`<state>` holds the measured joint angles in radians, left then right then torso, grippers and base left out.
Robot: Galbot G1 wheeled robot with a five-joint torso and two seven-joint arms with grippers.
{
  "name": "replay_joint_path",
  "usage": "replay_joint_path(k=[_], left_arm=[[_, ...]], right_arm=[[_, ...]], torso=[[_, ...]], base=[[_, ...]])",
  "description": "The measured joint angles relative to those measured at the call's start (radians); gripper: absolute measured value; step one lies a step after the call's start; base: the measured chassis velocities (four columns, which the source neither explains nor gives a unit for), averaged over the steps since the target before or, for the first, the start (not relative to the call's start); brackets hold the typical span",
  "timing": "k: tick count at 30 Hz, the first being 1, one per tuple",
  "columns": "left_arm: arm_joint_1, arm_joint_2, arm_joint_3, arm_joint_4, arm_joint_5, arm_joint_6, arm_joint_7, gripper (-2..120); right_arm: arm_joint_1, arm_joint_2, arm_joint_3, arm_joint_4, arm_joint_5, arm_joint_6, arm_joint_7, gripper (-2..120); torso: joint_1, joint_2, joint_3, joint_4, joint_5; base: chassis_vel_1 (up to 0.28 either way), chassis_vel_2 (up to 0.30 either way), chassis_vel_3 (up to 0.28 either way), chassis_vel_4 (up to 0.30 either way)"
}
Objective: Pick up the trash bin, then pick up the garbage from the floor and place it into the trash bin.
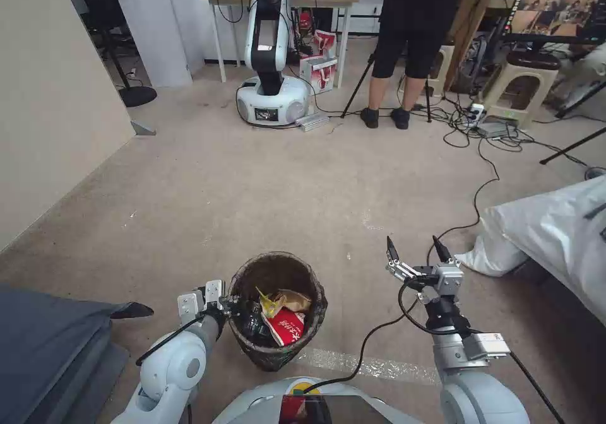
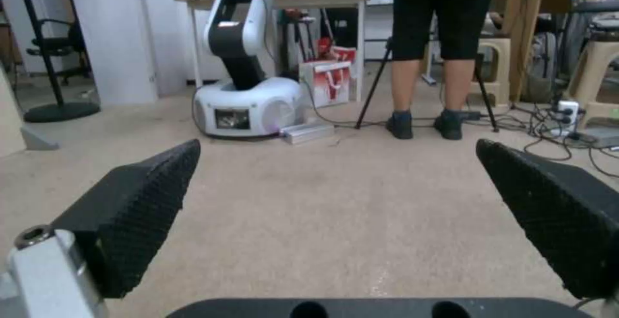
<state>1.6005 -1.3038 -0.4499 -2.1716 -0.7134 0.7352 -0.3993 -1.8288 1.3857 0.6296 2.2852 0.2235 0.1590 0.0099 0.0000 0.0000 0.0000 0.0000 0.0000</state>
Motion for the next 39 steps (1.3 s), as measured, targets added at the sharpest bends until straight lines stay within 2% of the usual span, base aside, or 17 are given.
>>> replay_joint_path(k=[34,37,38,39], left_arm=[[-0.027,-0.011,-0.010,0.066,0.003,-0.003,-0.001,0],[-0.027,-0.011,-0.010,0.066,0.006,-0.002,-0.001,2],[-0.027,-0.010,-0.010,0.066,0.009,-0.002,-0.001,7],[-0.027,-0.009,-0.010,0.067,0.015,-0.002,-0.002,19]], right_arm=[[0.002,-0.002,0.000,-0.003,0.003,0.003,-0.001,100],[0.002,-0.002,0.000,-0.004,0.003,0.003,-0.001,100],[0.003,-0.002,0.000,-0.005,0.003,0.003,-0.001,100],[0.005,-0.002,0.000,-0.006,0.003,0.003,-0.001,100]], torso=[[0.000,0.000,0.000,0.0000,0.0001],[0.000,0.000,0.000,0.0000,0.0000],[0.000,0.000,0.000,0.0000,0.0001],[0.000,0.000,0.000,0.0001,0.0000]], base=[[0.000,0.000,0.000,0.000],[0.000,0.000,0.000,0.000],[0.000,0.000,0.000,0.000],[0.000,0.000,0.000,0.000]])
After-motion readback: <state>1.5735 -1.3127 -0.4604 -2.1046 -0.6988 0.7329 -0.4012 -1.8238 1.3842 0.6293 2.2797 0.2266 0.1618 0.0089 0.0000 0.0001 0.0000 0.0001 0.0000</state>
